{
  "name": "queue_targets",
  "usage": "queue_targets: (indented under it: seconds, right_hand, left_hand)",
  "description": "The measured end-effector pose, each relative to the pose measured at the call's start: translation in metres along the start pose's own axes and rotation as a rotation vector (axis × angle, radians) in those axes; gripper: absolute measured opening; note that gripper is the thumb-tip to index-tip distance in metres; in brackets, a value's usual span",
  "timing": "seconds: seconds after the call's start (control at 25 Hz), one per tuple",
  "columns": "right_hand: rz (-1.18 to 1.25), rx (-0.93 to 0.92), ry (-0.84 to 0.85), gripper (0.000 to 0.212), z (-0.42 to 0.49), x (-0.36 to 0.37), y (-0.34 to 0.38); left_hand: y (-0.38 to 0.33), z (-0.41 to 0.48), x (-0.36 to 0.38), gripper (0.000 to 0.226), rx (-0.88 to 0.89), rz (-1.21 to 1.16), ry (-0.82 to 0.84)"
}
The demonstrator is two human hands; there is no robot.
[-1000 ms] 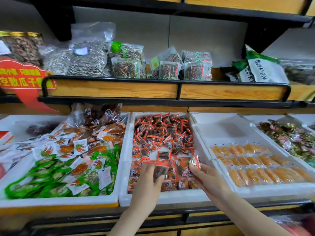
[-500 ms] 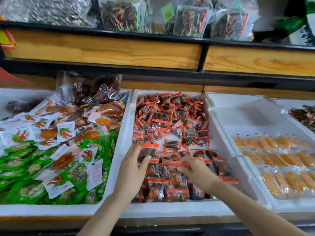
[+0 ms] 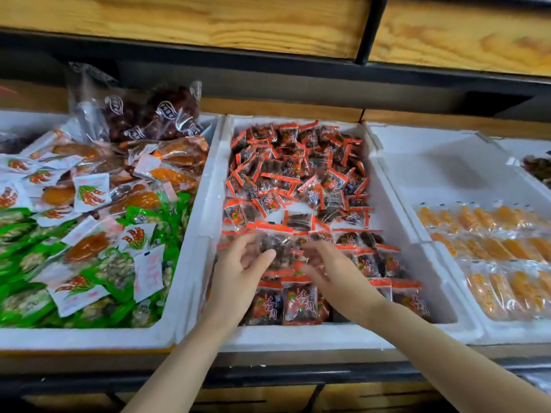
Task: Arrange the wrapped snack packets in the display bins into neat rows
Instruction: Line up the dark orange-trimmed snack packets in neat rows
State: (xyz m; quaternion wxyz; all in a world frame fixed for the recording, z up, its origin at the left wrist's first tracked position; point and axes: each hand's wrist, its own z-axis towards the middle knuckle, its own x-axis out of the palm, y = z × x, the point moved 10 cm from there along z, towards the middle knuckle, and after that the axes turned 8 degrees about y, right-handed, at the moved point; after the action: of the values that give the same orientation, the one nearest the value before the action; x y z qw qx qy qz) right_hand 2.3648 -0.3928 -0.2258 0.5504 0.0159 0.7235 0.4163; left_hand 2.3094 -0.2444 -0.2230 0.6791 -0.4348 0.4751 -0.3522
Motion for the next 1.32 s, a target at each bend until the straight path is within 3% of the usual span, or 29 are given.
queue_targets:
  seconds: [0.12, 0.28, 0.36, 0.48, 0.56, 0.68, 0.76, 0.84, 0.96, 1.04, 1.12, 1.32]
  right_hand:
    - [0.485, -0.033, -0.087, 0.025, -0.008, -0.021, 0.012]
    - [0.505, -0.016, -0.057, 0.009, -0.013, -0.041, 0.006]
    - [0.543, 0.045, -0.081, 0.008, -0.017, -0.052, -0.015]
    - [0.425, 0.139, -0.079, 0.014, -0.022, -0.059, -0.044]
    - [0.330, 0.156, -0.128, 0.011, -0.026, -0.062, -0.054]
    - [0.039, -0.061, -0.252, 0.022, -0.038, -0.071, -0.034]
    - [-0.206, -0.210, -0.096, 0.026, -0.038, -0.047, -0.022]
    - [-0.366, -0.203, 0.135, 0.013, -0.036, -0.016, -0.029]
    - [-0.325, -0.132, 0.217, 0.011, -0.033, -0.009, -0.036]
    - [-0.307, -0.093, 0.130, 0.029, -0.029, -0.018, -0.039]
    - [-0.320, -0.021, 0.157, 0.048, -0.022, -0.014, -0.047]
    - [-0.234, -0.004, 0.249, 0.054, -0.012, -0.002, -0.047]
  left_hand:
    - [-0.012, -0.004, 0.021, 0.028, -0.007, -0.082, 0.112]
    - [-0.029, -0.007, 0.048, 0.024, 0.058, -0.028, 0.262]
    - [-0.030, -0.007, 0.064, 0.037, 0.117, 0.189, 0.364]
    - [-0.006, -0.005, 0.082, 0.057, 0.098, 0.528, 0.512]
    - [0.009, -0.004, 0.085, 0.059, 0.053, 0.535, 0.548]
    - [0.015, -0.003, 0.084, 0.060, 0.052, 0.486, 0.524]
    - [0.015, -0.002, 0.084, 0.060, 0.072, 0.483, 0.505]
    - [0.015, -0.002, 0.084, 0.061, 0.082, 0.477, 0.497]
    - [0.016, -0.002, 0.083, 0.061, 0.082, 0.476, 0.490]
    - [0.016, -0.002, 0.083, 0.061, 0.074, 0.472, 0.488]
    - [0.017, -0.002, 0.083, 0.061, 0.068, 0.475, 0.494]
    - [0.013, -0.002, 0.084, 0.061, 0.088, 0.480, 0.496]
